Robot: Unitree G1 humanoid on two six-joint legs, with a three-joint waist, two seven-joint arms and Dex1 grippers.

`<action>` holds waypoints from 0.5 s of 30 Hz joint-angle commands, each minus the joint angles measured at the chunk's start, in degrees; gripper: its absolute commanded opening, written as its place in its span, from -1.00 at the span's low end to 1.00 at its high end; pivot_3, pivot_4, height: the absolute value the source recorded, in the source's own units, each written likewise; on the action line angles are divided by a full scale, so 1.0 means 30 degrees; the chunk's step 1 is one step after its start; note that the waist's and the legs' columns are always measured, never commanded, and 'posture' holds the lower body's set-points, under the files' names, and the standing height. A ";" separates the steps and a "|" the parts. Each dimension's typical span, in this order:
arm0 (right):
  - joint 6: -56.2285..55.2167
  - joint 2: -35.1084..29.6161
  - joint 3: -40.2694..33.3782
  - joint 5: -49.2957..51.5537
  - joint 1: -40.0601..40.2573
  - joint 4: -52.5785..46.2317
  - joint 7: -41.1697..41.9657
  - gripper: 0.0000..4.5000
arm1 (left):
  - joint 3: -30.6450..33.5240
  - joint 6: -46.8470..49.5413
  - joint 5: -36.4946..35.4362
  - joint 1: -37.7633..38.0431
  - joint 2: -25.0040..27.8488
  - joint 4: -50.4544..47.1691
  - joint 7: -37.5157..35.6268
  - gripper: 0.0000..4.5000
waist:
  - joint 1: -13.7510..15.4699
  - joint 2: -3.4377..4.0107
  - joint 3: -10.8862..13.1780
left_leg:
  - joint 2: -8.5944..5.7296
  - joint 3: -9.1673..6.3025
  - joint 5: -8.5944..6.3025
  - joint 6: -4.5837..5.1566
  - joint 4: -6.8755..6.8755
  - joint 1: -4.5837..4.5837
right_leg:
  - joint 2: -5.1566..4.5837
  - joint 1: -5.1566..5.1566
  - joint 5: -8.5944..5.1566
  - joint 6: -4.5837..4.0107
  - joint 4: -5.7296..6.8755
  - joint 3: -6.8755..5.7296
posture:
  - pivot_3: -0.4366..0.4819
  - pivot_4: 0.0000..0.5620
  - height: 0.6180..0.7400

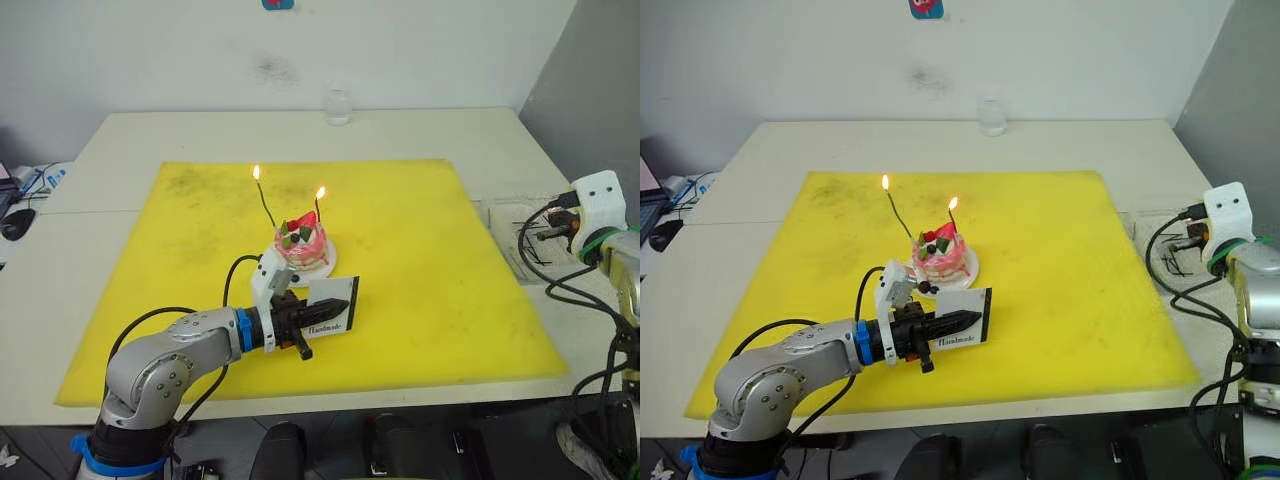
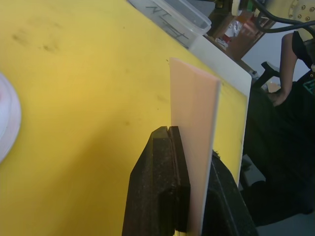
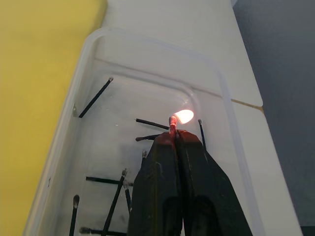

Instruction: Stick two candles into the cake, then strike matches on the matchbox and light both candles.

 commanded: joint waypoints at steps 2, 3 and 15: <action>-0.0435 -0.0044 -0.0653 -0.0087 -0.0591 0.0683 -0.1025 -0.58 | 0.0051 -0.0315 -0.0340 0.0139 -0.0175 -0.0769 0.0262 -1.00 | 0.0028 0.0000 0.0000 | 0.0000 0.0009 0.0000 0.0000 -0.0001 -0.0013 | -0.0004 0.0000 -0.0002 0.0004 -0.0021 0.0011 | -0.05 -0.47 1.00; -0.0532 0.0024 -0.0674 -0.0056 -0.0675 0.0698 -0.1165 -0.42 | 0.0075 -0.0317 -0.0358 0.0152 -0.0172 -0.0787 0.0312 -1.00 | 0.0032 0.0000 0.0000 | 0.0002 0.0011 -0.0001 0.0000 -0.0002 -0.0016 | -0.0009 0.0000 -0.0004 0.0006 -0.0025 0.0016 | -0.05 -0.47 1.00; -0.1211 -0.0601 -0.1252 0.1696 -0.0168 -0.5031 0.0526 0.99 | 0.1482 0.1183 -0.2508 -0.0081 0.0648 -0.1053 0.1087 -1.00 | -0.0004 0.0006 0.0001 | 0.0014 0.0014 -0.0001 -0.0001 -0.0002 -0.0001 | -0.0009 -0.0002 -0.0004 0.0010 -0.0006 0.0023 | -0.05 -0.47 1.00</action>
